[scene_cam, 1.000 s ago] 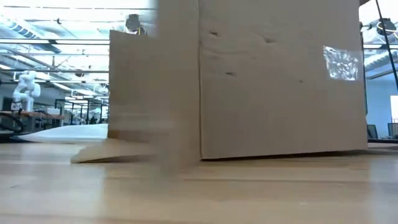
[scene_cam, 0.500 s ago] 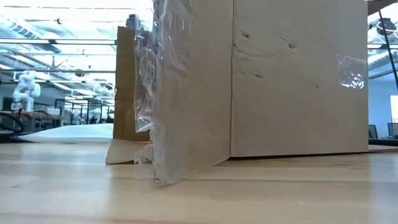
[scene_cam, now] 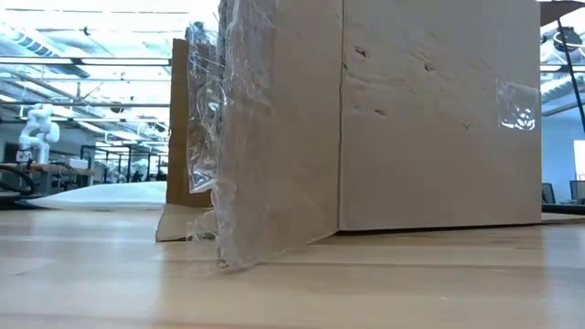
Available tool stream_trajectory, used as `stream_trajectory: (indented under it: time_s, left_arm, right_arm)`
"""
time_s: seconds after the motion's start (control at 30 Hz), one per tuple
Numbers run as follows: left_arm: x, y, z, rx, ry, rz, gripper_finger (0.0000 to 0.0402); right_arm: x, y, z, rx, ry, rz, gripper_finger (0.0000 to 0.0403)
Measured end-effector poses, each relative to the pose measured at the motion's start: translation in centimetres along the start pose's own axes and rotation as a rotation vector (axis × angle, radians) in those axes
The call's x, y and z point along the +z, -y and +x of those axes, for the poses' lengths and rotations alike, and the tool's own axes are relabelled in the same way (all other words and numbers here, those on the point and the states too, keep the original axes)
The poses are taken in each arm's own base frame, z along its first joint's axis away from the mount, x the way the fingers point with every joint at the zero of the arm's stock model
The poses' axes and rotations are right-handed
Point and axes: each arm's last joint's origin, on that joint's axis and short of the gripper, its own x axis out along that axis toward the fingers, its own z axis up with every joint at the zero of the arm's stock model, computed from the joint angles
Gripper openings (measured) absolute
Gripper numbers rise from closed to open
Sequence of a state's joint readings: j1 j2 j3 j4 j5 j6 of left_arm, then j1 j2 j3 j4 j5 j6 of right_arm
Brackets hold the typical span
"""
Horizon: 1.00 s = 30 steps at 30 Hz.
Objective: Unpack boxes
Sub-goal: Break down box until it is fully flat
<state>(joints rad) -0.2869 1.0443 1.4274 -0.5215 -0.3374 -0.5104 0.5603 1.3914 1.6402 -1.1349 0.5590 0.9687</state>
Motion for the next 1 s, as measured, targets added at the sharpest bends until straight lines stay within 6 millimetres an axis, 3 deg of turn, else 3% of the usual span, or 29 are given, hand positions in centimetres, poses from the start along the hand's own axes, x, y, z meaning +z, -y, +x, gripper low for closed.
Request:
stream_trajectory:
  time_s: [0.17,0.3,0.43,0.67,1.0]
  left_arm:
    - [2.5,-0.5,2.4,0.129,0.017,0.092,0.0217]
    - [2.8,-1.1,5.7,0.097,-0.081,0.095,0.0206]
    - [1.9,-1.5,8.6,0.059,-0.185,0.093,0.0205]
    - [1.3,-1.9,10.6,0.069,-0.232,0.110,0.0205]
    - [0.8,-2.3,10.3,0.105,-0.289,0.124,0.0205]
  right_arm:
    - [-0.4,0.7,2.8,-0.173,-0.086,-0.005,0.0027]
    - [0.0,1.0,5.6,-0.209,-0.154,-0.033,0.0008]
    - [1.1,1.8,6.9,-0.255,-0.137,-0.063,0.0001]
    - [2.8,4.2,9.8,-0.249,-0.185,-0.081,0.0001]
    - [3.4,6.8,13.7,-0.209,-0.137,-0.070,0.0000]
